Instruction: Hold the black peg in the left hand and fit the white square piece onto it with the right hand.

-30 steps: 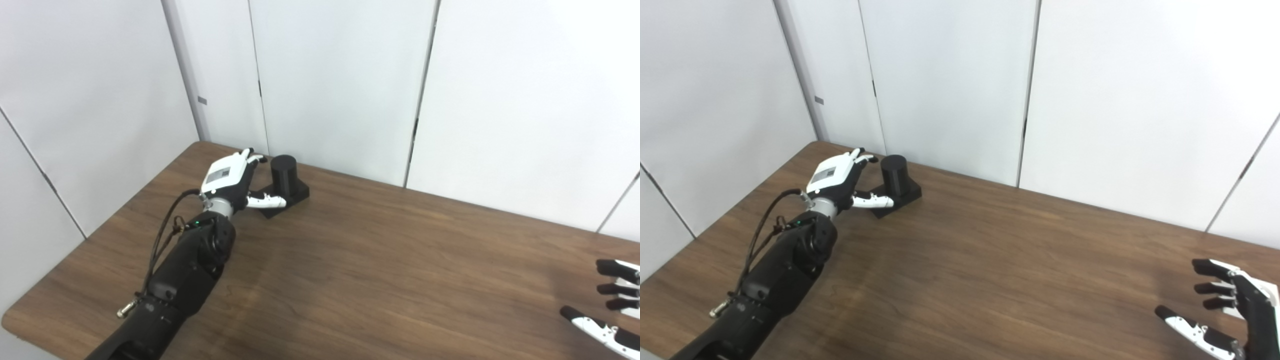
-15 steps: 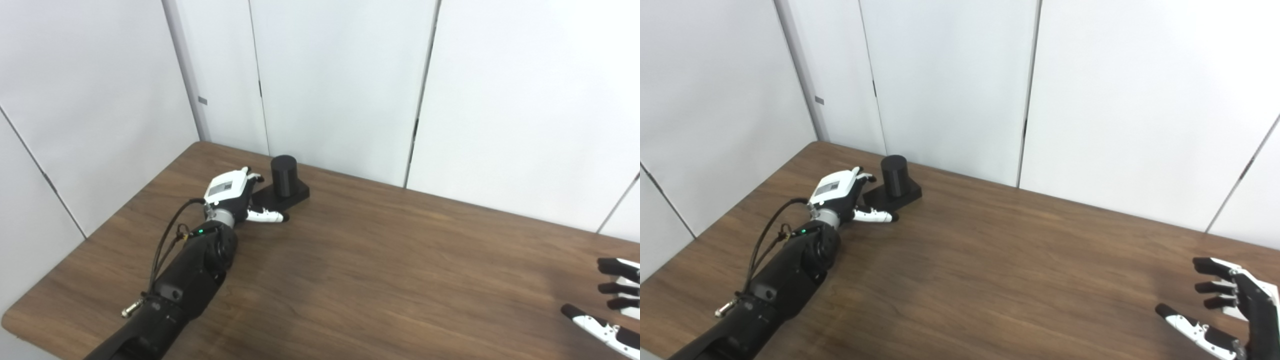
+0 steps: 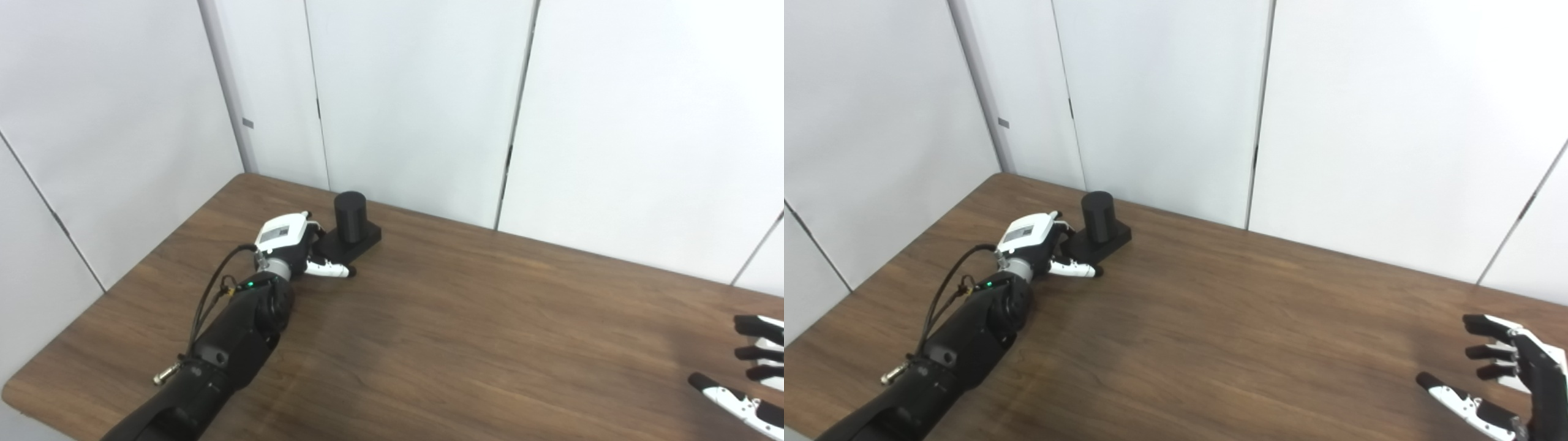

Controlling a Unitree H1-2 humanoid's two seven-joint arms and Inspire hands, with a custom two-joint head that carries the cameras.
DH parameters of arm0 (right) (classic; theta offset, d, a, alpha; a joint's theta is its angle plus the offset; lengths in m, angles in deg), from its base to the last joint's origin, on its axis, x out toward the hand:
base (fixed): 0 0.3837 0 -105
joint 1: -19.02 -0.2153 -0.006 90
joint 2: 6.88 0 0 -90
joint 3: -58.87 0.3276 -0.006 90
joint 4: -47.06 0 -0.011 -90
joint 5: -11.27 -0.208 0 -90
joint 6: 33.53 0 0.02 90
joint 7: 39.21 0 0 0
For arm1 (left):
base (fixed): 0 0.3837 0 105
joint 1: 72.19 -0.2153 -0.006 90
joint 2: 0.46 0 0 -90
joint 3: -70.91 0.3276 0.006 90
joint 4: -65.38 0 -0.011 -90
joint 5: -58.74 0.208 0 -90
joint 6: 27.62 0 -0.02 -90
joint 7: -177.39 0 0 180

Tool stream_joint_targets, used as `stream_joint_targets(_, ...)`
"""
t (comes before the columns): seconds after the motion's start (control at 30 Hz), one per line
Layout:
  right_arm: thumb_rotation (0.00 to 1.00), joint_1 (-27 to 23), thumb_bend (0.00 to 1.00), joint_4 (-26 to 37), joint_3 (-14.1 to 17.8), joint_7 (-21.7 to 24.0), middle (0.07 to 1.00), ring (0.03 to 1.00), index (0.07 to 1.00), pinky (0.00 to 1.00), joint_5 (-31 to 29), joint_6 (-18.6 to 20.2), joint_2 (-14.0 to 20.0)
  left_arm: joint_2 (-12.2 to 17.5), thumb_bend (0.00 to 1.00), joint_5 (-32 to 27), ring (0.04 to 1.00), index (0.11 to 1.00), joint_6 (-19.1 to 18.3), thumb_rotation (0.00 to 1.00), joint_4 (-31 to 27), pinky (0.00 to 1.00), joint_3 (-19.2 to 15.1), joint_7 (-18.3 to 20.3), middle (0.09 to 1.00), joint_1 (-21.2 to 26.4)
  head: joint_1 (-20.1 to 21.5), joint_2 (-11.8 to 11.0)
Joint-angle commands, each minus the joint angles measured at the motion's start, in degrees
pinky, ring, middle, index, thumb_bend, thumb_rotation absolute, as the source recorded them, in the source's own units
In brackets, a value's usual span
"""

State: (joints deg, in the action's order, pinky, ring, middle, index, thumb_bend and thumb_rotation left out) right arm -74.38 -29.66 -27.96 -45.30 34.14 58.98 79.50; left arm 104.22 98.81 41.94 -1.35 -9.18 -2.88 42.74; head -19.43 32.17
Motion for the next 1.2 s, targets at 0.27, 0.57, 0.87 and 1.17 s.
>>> stream_joint_targets(0.27,0.0,-0.5,0.6,2.5,0.5,-0.1,0.701,0.584,0.671,0.46,-0.4,-1.3,0.4,1.7,0.99,0.5,0.97,0.713,1.4,0.54,3.2,0.82,0.6,-2.0,0.972,4.9,0.7,0.4)
stream_joint_targets(0.57,0.0,-0.1,0.6,2.8,0.5,-0.5,0.692,0.571,0.664,0.44,-0.2,-1.7,0.2,1.5,0.83,0.8,0.948,0.703,1.8,0.42,6.5,0.78,2.4,-2.4,0.942,7.2,0.9,0.9)
stream_joint_targets(0.87,0.0,0.0,0.59,2.6,0.6,-0.3,0.699,0.577,0.665,0.45,-0.1,-1.3,0.5,2.0,0.52,-0.9,0.84,0.486,3.8,0.07,6.2,0.7,4.1,1.0,0.812,7.0,1.1,1.4)
stream_joint_targets(1.17,0.0,-0.4,0.58,2.4,0.6,-0.2,0.699,0.577,0.656,0.46,-0.8,-1.1,0.4,3.6,0.52,-2.6,0.843,0.485,8.3,0.06,5.2,0.69,6.4,6.9,0.822,6.3,1.6,1.7)
